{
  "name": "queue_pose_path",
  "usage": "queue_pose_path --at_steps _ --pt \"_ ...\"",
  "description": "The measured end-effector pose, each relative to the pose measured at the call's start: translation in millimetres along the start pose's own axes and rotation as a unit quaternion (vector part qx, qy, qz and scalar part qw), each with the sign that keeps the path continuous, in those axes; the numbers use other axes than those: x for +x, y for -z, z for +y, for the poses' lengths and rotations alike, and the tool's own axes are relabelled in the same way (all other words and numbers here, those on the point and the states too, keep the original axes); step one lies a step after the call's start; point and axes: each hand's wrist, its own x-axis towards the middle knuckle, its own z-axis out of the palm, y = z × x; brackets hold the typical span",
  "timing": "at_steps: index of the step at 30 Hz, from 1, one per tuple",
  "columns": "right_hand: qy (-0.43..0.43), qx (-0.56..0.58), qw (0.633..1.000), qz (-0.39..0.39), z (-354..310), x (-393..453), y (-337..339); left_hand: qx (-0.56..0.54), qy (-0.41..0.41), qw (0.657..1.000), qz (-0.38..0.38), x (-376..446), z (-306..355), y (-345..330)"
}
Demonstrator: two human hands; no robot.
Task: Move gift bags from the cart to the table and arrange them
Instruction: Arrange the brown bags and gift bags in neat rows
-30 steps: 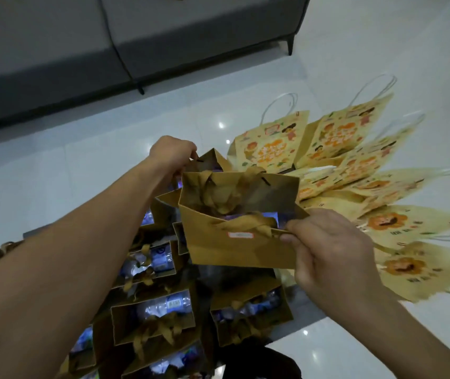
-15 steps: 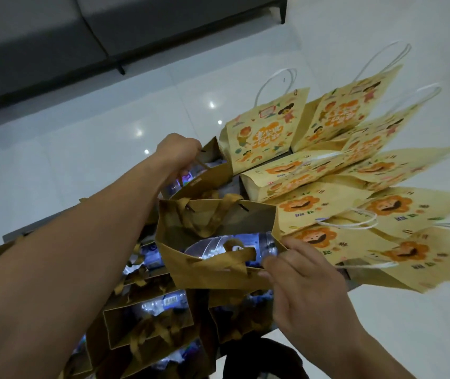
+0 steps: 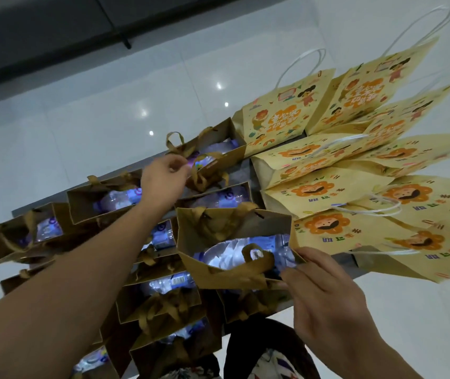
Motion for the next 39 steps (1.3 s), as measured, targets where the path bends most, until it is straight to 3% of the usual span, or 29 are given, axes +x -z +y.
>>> queue_pose_path --at_steps 2,5,9,15,19,23,26,29,33,39 --pt "0.001 -0.001 1.0 -0.025 0.0 -7.5 -1.2 0.079 -0.05 0.993 -0.073 -8.2 -18.2 -6.9" --pt "0.016 -0.035 0.998 -0.046 3.6 -13.0 -2.4 0.195 -0.154 0.952 -0.181 -16.7 -43.4 -25.7" --pt "0.014 -0.034 0.997 -0.065 9.9 -23.4 -4.2 0.362 -0.212 0.887 -0.192 -24.5 -61.0 -51.3" --pt "0.01 -0.031 0.996 -0.087 16.5 -31.2 -7.3 0.46 -0.27 0.822 -0.2 -37.7 -63.2 -72.1" --pt "-0.011 -0.025 0.995 -0.093 14.6 -36.4 2.7 0.433 -0.262 0.847 -0.165 -39.4 -51.9 -69.1" --pt "-0.003 -0.025 0.998 -0.052 13.6 -35.3 16.0 0.356 -0.269 0.887 -0.12 -42.6 -31.7 -55.0" --pt "0.007 -0.031 0.999 -0.015 8.2 -34.6 24.0 0.311 -0.256 0.906 -0.129 -53.1 -18.8 -39.8" --pt "0.015 -0.036 0.999 0.0 0.9 -40.6 38.8 0.302 -0.258 0.909 -0.124 -65.2 -10.0 -21.7" --pt "0.025 -0.046 0.998 0.036 -12.2 -51.3 62.3 0.28 -0.335 0.895 -0.092 -88.1 6.1 7.1" --pt "0.032 -0.047 0.996 0.075 -28.2 -67.5 88.5 0.361 -0.304 0.88 -0.044 -118.6 36.2 53.8"
